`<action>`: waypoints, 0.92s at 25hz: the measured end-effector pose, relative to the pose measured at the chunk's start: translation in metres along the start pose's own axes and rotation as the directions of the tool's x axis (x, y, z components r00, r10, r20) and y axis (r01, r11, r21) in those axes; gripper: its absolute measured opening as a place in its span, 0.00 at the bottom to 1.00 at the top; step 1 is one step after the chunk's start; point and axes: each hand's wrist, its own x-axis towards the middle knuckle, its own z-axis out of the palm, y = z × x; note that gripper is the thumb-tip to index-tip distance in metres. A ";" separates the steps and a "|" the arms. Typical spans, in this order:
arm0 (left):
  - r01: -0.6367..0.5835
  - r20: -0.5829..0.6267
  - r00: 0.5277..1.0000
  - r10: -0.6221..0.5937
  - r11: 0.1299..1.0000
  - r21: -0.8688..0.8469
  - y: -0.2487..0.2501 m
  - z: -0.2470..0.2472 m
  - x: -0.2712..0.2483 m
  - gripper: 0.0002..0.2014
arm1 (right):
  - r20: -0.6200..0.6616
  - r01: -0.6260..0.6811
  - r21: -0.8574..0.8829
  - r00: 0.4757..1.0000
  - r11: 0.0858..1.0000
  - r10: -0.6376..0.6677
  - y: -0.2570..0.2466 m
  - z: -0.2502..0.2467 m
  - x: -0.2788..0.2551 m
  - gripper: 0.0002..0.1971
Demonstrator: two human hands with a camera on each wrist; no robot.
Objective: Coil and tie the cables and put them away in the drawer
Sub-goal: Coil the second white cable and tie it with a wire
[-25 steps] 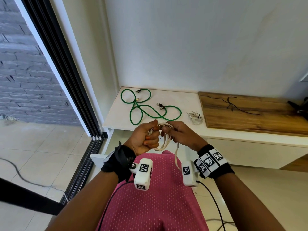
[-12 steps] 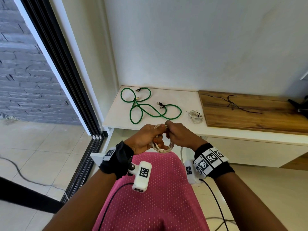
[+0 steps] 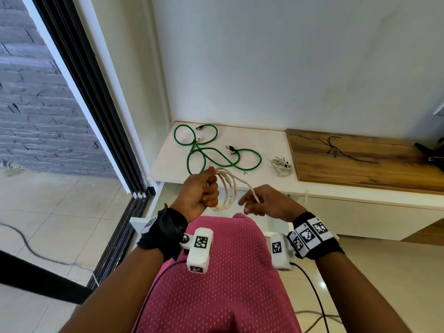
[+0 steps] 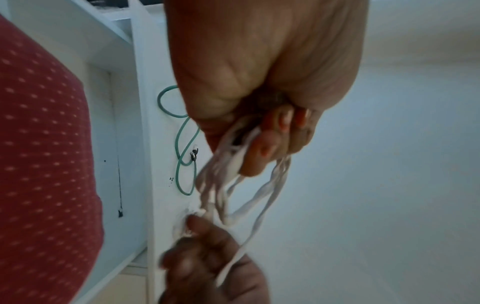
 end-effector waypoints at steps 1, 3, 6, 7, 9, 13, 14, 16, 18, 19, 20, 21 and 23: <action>-0.017 -0.023 1.000 0.015 0.998 -0.068 0.003 -0.002 0.002 0.19 | 0.017 -0.024 -0.110 1.000 0.994 0.026 0.001 0.005 0.000 0.07; -0.074 -0.088 0.994 0.059 0.980 -0.185 0.010 -0.007 0.004 0.20 | 0.003 -0.009 -0.436 1.000 0.900 0.011 0.002 0.015 0.001 0.08; -0.185 -0.202 0.972 0.121 0.924 -0.335 0.026 -0.021 0.008 0.20 | -0.133 -0.079 -0.867 0.988 0.492 -0.078 0.007 0.017 0.004 0.18; -0.215 -0.241 0.961 0.133 0.910 -0.355 0.031 -0.026 0.009 0.20 | -0.182 -0.125 -0.884 0.980 0.450 -0.086 0.009 0.014 0.003 0.18; -0.271 -0.315 0.934 0.168 0.908 -0.319 0.037 -0.032 0.009 0.19 | -0.181 -0.103 -0.882 0.975 0.459 -0.129 0.009 0.009 0.000 0.16; -0.267 -0.281 0.929 0.240 0.962 -0.063 0.025 -0.018 0.008 0.10 | 0.039 0.185 -0.902 0.935 0.390 -0.353 -0.009 0.026 -0.001 0.14; -0.255 -0.221 0.942 0.253 0.967 0.021 0.021 -0.012 0.008 0.11 | 0.077 0.220 -0.904 0.928 0.367 -0.365 -0.017 0.031 0.000 0.13; -0.234 -0.090 0.961 0.262 0.941 0.244 0.015 -0.002 0.004 0.12 | 0.102 0.278 -0.875 0.906 0.396 -0.410 -0.031 0.036 0.006 0.12; -0.206 0.048 0.977 0.208 0.862 0.463 0.011 0.006 -0.002 0.14 | 0.034 0.340 -0.780 0.861 0.526 -0.507 -0.045 0.033 0.008 0.11; -0.197 0.114 0.980 0.161 0.824 0.531 0.009 0.009 -0.005 0.15 | -0.030 0.366 -0.707 0.839 0.605 -0.543 -0.049 0.029 0.008 0.10; -0.186 0.165 0.980 0.111 0.809 0.557 0.007 0.011 -0.007 0.17 | -0.095 0.383 -0.637 0.822 0.668 -0.562 -0.052 0.023 0.009 0.09; -0.171 0.197 0.978 0.073 0.819 0.548 0.005 0.010 -0.008 0.18 | -0.157 0.397 -0.589 0.798 0.704 -0.582 -0.053 0.017 0.009 0.09; -0.155 0.232 0.971 0.052 0.877 0.455 0.003 0.007 -0.008 0.20 | -0.255 0.418 -0.540 0.746 0.731 -0.615 -0.049 0.007 0.012 0.10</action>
